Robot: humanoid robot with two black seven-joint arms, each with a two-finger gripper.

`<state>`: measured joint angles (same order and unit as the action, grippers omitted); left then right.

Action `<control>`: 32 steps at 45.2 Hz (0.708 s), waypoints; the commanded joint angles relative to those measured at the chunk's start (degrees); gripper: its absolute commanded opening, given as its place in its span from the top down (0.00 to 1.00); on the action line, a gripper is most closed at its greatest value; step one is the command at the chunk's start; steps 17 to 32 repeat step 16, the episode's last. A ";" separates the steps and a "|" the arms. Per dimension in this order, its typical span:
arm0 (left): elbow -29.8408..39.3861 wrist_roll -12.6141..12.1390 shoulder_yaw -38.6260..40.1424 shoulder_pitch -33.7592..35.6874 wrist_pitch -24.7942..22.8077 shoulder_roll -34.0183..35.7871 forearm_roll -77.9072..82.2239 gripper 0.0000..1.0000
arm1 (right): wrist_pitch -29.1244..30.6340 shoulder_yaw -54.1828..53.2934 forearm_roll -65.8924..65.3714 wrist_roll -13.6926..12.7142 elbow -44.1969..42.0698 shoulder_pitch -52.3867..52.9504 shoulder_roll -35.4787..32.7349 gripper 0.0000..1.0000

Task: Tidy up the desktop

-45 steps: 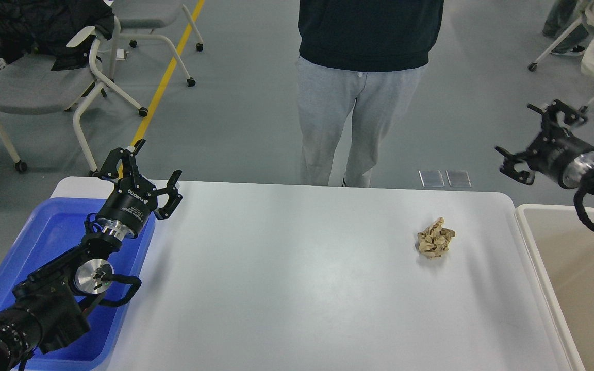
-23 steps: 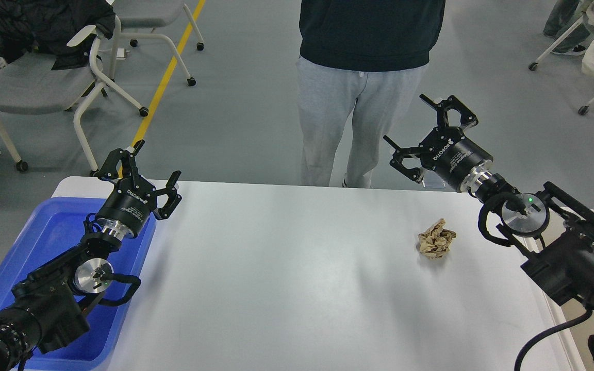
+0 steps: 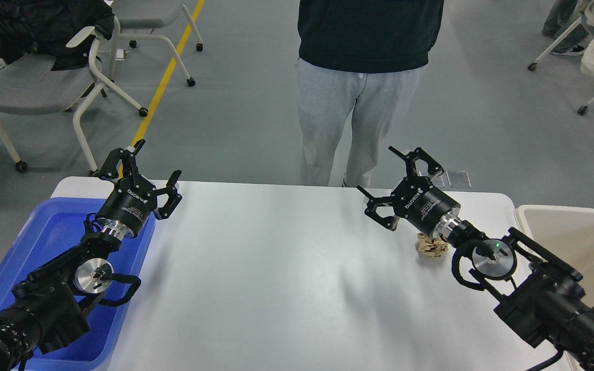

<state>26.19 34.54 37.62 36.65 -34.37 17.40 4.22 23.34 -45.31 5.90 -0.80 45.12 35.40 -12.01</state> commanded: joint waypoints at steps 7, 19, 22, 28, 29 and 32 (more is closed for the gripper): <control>0.00 0.00 0.00 0.00 0.01 0.01 0.00 0.00 | 0.22 -0.04 -1.94 0.01 -2.76 -2.00 1.37 0.00; 0.00 0.00 0.00 0.00 -0.08 0.00 0.00 0.00 | 0.31 -0.04 -1.94 0.01 -2.76 -2.00 1.37 0.00; 0.00 0.00 0.00 0.00 -0.08 0.00 0.00 0.00 | 0.31 -0.04 -1.94 0.01 -2.76 -2.00 1.37 0.00; 0.00 0.00 0.00 0.00 -0.08 0.00 0.00 0.00 | 0.31 -0.04 -1.94 0.01 -2.76 -2.00 1.37 0.00; 0.00 0.00 0.00 0.00 -0.08 0.00 0.00 0.00 | 0.31 -0.04 -1.94 0.01 -2.76 -2.00 1.37 0.00; 0.00 0.00 0.00 0.00 -0.08 0.00 0.00 0.00 | 0.31 -0.04 -1.94 0.01 -2.76 -2.00 1.37 0.00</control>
